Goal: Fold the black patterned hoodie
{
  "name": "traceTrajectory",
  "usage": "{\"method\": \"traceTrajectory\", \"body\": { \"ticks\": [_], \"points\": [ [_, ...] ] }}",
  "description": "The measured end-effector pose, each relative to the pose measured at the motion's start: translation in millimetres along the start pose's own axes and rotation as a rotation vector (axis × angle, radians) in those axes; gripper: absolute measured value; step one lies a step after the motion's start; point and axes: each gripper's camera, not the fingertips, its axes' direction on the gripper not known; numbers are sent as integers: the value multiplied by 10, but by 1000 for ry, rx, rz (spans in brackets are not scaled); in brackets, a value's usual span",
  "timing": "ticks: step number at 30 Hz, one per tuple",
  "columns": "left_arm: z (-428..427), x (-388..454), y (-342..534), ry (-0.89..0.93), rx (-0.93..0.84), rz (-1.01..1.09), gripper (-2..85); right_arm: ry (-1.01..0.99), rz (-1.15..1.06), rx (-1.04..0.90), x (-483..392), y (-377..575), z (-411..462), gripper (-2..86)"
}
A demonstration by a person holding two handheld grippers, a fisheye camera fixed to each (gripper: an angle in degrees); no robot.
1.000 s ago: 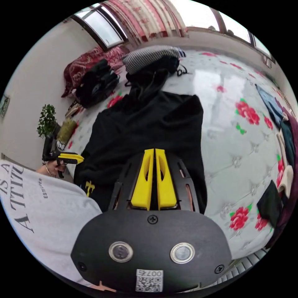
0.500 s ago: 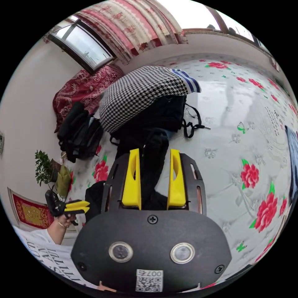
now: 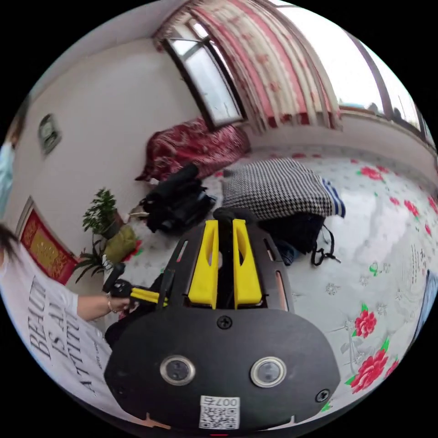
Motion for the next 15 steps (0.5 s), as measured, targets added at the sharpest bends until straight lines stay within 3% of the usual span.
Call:
{"method": "traceTrajectory", "body": {
  "ticks": [3, 6, 8, 15],
  "points": [
    [-229, 18, 25, 64, 93, 4, 89, -33, -114, -17, -881, 551, -591, 56],
    [-458, 186, -43, 164, 150, 88, 95, -1, 5, -80, -1359, 1229, -791, 56],
    [-490, 328, -90, 187, 139, 141, 96, -1, 101, -153, -1544, 1624, -717, 56],
    [-639, 551, 92, 205, 139, 171, 112, -56, 51, -511, -1951, 2419, 170, 53]
  ]
}}
